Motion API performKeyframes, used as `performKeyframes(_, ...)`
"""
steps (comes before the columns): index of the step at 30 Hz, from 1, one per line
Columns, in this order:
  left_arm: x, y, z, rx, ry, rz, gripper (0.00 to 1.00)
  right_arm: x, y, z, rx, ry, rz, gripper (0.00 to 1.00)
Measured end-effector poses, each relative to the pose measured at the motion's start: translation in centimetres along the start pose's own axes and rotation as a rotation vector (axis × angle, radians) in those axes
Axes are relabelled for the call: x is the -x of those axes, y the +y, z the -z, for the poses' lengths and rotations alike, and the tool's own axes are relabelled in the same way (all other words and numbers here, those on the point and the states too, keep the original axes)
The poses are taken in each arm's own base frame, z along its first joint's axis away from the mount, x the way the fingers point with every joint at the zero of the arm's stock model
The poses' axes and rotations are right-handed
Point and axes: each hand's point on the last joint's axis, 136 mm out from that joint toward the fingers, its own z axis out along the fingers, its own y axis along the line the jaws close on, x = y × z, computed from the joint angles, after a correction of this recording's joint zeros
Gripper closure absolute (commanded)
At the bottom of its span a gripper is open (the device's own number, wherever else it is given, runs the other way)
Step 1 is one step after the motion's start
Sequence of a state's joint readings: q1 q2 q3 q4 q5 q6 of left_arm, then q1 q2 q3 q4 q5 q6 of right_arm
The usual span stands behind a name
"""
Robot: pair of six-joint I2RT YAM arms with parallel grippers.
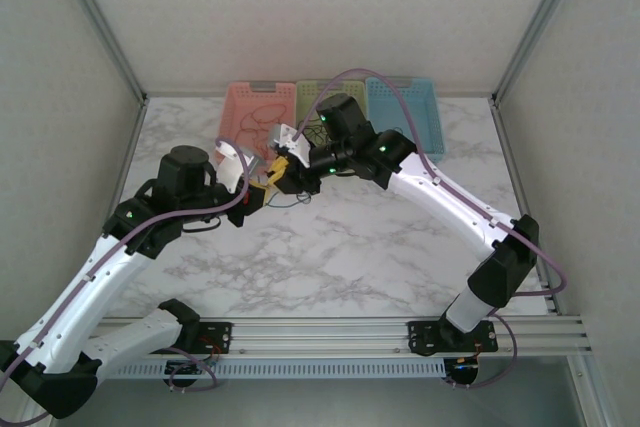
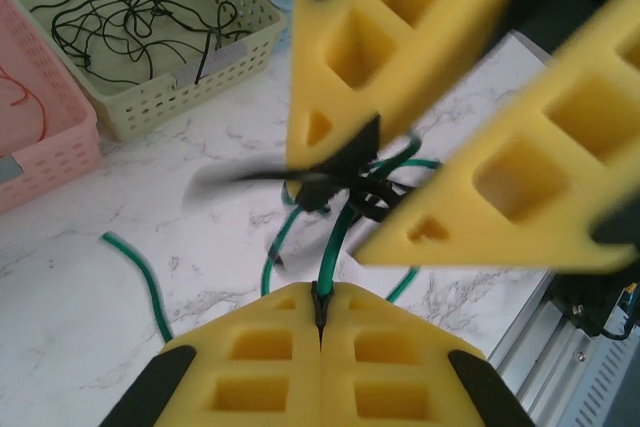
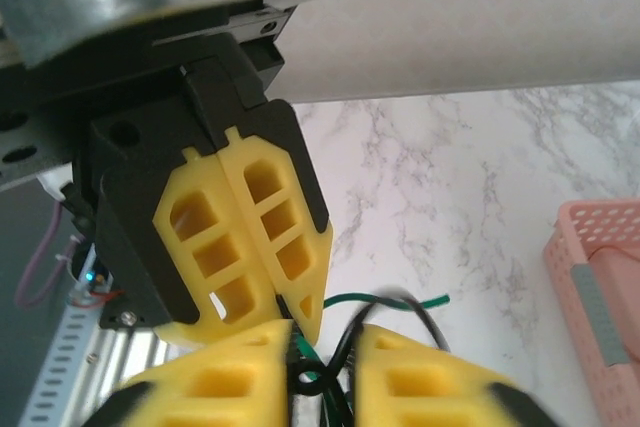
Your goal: Untangle the cables
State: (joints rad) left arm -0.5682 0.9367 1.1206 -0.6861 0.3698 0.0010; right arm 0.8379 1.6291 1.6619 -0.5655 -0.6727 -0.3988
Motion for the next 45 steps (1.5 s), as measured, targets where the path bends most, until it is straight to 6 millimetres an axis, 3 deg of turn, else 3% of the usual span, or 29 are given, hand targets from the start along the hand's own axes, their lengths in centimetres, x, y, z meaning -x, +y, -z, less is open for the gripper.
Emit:
performKeyframes(1, -0.1, -0.1, 0.0, -0.004, 0.004, 0.001, 1.0, 0.0, -0.2, 0.0, -0.01, 0.003, 0.002, 1.0)
performKeyframes(10, 0.0, -0.3, 0.4, -0.009, -0.006, -0.003, 1.0, 0.1, -1.4, 0.1, -0.082, 0.001, 0.005, 1.0)
performKeyframes(12, 0.0, -0.3, 0.5, -0.006, -0.01, -0.004, 0.9, 0.2, -1.6, 0.2, -0.099, -0.009, 0.005, 1.0)
performKeyframes(17, 0.1, -0.3, 0.7, -0.002, -0.016, 0.012, 0.75, 0.6, -1.7, 1.1, -0.155, -0.043, 0.009, 1.0)
performKeyframes(30, -0.3, -0.4, 1.2, -0.004, -0.042, 0.076, 0.56, 0.2, -4.0, 2.7, -0.326, -0.075, -0.032, 1.0)
performKeyframes(35, -0.9, 0.0, 0.3, -0.011, -0.054, 0.148, 0.3, 0.2, -5.2, 3.5, -0.392, -0.092, -0.073, 1.0)
performKeyframes(37, -1.5, 0.0, -0.1, -0.023, -0.064, 0.187, 0.24, 0.4, -5.4, 3.9, -0.412, -0.105, -0.089, 1.0)
performKeyframes(45, -3.3, 0.7, -2.2, -0.05, -0.091, 0.338, 0.24, 1.5, -5.1, 5.6, -0.456, -0.176, -0.144, 1.0)
